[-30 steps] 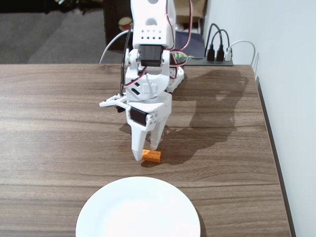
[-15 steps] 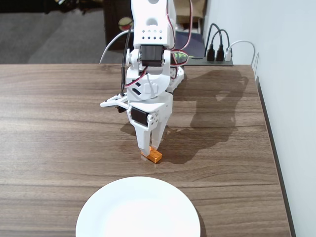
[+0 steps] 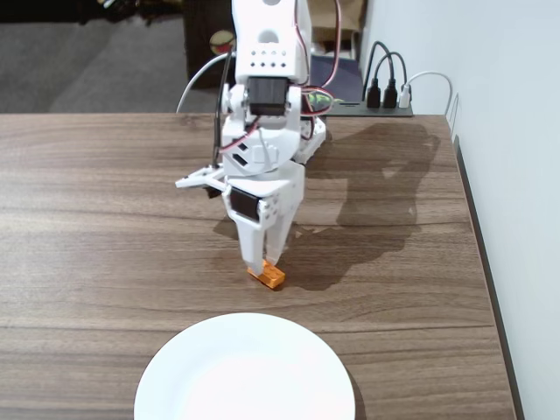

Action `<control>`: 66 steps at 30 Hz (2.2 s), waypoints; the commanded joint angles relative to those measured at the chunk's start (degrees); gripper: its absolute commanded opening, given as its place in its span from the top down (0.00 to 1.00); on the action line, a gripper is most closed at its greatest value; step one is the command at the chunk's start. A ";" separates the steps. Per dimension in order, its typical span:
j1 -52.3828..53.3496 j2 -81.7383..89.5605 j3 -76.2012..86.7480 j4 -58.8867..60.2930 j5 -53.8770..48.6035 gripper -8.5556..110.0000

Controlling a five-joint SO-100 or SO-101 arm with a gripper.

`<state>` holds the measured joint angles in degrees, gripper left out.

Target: Grasp a lego block and put it on the plate.

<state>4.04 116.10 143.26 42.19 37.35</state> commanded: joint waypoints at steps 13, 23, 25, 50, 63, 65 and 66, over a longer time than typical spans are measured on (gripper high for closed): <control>4.04 10.90 -6.50 -0.09 -9.49 0.88; 8.26 8.35 -8.44 -17.14 -25.31 0.89; 8.61 6.94 -8.35 -22.15 -28.30 0.89; 3.78 -21.27 -20.39 -40.96 -35.77 0.89; 2.37 -27.25 -22.15 -40.43 -35.42 0.89; 2.37 -27.16 -22.24 -39.73 -35.16 0.89; 2.29 -26.98 -22.41 -38.50 -34.89 0.88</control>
<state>6.50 88.51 123.84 2.37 2.11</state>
